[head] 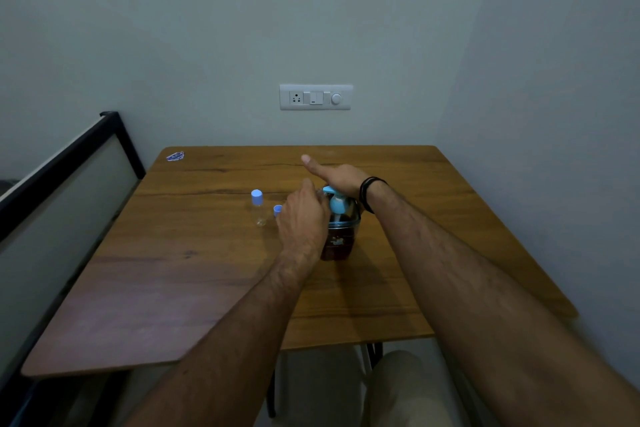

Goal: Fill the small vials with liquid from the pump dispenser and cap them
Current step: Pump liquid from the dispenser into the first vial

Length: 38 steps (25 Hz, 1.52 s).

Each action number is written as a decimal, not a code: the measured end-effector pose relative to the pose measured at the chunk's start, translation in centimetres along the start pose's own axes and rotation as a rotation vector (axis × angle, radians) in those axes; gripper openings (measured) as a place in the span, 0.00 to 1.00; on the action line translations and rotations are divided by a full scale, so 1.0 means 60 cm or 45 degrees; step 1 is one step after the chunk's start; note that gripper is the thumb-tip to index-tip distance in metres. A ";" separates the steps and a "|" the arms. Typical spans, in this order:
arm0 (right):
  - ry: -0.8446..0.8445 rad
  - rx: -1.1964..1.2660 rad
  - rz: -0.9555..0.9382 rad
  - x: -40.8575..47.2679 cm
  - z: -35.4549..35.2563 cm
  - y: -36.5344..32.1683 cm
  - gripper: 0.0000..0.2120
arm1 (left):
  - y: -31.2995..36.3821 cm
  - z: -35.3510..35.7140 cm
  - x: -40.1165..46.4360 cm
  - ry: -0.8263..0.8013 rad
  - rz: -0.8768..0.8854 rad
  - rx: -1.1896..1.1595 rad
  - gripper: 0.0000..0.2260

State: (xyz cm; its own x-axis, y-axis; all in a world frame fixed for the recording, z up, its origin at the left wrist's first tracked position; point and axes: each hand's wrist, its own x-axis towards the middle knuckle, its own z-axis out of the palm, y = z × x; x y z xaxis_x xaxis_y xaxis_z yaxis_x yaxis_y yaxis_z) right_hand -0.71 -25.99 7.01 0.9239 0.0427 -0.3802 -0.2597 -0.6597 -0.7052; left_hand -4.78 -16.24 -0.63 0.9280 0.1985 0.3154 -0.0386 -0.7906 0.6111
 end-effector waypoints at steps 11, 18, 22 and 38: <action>0.049 -0.023 -0.054 0.000 0.008 0.001 0.41 | -0.001 -0.002 0.002 -0.006 -0.006 0.003 0.06; -0.053 0.059 0.009 -0.007 -0.002 -0.005 0.49 | 0.001 -0.002 0.003 -0.036 -0.005 -0.001 0.07; 0.022 -0.025 -0.076 -0.003 0.004 0.000 0.36 | 0.002 -0.003 0.001 -0.017 -0.008 -0.017 0.08; -0.118 0.094 0.040 -0.002 -0.001 -0.003 0.50 | -0.003 0.001 0.002 -0.012 0.007 -0.054 0.06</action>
State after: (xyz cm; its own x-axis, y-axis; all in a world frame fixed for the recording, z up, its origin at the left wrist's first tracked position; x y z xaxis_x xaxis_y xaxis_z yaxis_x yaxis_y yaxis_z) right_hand -0.76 -25.89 7.22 0.8858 0.0945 -0.4543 -0.3115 -0.6047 -0.7330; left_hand -4.64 -16.10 -0.74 0.9313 0.1885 0.3118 -0.0590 -0.7665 0.6395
